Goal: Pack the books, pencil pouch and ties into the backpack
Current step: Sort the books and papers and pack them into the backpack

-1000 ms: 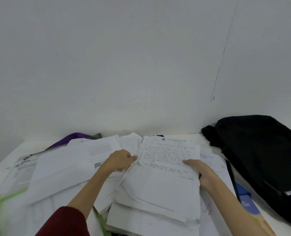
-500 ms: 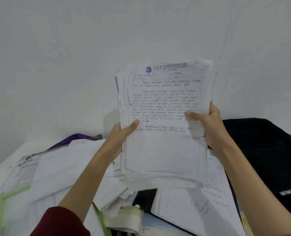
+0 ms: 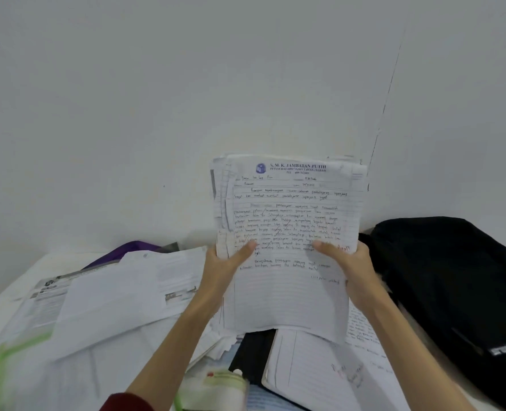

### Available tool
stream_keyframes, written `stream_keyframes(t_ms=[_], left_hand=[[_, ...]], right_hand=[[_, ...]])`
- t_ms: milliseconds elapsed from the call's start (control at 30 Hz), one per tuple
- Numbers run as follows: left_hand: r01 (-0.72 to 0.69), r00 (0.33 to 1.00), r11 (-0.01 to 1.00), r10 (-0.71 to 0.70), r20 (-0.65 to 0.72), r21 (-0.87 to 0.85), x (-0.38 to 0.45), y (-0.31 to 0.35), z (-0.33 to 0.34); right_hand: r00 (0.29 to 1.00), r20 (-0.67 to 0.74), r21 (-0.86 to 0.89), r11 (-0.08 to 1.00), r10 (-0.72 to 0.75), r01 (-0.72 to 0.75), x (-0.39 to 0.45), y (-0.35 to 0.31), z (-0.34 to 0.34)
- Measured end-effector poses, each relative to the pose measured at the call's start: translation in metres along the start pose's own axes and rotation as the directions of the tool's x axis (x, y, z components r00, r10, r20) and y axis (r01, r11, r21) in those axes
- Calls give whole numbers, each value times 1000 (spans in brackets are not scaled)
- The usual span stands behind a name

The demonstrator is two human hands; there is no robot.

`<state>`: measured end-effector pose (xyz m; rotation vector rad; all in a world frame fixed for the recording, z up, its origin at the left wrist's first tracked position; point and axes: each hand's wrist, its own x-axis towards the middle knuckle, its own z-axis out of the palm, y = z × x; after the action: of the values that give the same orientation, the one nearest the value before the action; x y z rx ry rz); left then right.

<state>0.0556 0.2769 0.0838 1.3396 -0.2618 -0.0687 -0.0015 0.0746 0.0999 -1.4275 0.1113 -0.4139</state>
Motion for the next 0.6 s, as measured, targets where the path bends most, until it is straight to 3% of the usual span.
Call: stream_keyframes(t_ms=[167, 333, 433, 600], left_hand=[[-39, 999, 999, 39, 12, -34, 2, 3, 4], [50, 990, 994, -62, 124, 95, -5, -23, -2], [49, 995, 991, -59, 77, 126, -3, -32, -3], [18, 997, 994, -9, -76, 112, -2, -39, 0]], right_hand=[[994, -32, 24, 994, -104, 104, -2, -6, -5], [999, -41, -39, 999, -11, 10, -14, 29, -5], [997, -82, -48, 999, 14, -18, -13, 40, -3], [977, -188, -58, 994, -101, 92, -11, 44, 3]])
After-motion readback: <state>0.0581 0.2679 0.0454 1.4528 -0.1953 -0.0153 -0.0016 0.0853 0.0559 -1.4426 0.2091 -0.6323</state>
